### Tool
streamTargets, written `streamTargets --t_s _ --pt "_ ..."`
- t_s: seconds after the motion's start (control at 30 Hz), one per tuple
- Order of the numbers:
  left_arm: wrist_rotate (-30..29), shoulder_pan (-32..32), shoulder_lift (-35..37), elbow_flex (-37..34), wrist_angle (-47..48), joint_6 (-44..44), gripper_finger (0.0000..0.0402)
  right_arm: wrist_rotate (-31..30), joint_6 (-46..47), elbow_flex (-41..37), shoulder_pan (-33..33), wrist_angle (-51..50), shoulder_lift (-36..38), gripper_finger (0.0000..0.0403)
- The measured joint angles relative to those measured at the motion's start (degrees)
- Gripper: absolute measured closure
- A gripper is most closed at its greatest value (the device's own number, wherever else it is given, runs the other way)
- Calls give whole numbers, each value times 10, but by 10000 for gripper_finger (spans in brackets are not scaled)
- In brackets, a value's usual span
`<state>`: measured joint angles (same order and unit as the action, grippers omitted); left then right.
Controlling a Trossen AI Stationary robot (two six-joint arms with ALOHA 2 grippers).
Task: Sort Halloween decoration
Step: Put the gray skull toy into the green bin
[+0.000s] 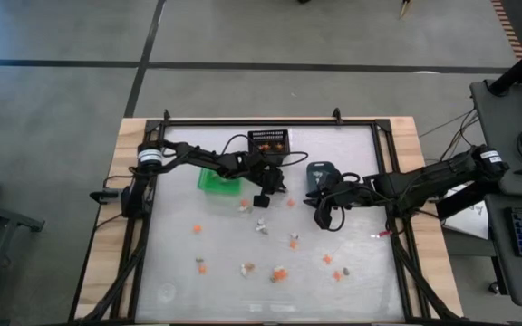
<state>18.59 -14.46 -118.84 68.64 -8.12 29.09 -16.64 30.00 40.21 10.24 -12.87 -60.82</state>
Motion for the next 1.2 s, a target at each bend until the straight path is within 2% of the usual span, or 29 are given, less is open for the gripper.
streamTargets --t_s 0.13,0.37,0.47,0.63,0.73,0.93,1.2 --pt "8 0 54 -1 34 0 366 0 0 0 0 16 0 303" --pt "-3 0 191 -2 218 13 366 1 0 0 0 32 0 303" --pt "-24 0 242 -9 308 9 366 1 0 0 0 38 0 303" --pt "-106 0 311 -38 449 -31 366 1 1 0 0 52 0 303" --pt "-144 -1 335 -58 516 -45 366 1 7 0 0 53 0 303" --pt "-245 -4 352 -107 547 -56 366 1 16 0 0 55 0 303" --pt "-269 -36 323 -125 545 -56 366 1 25 0 0 59 0 303"
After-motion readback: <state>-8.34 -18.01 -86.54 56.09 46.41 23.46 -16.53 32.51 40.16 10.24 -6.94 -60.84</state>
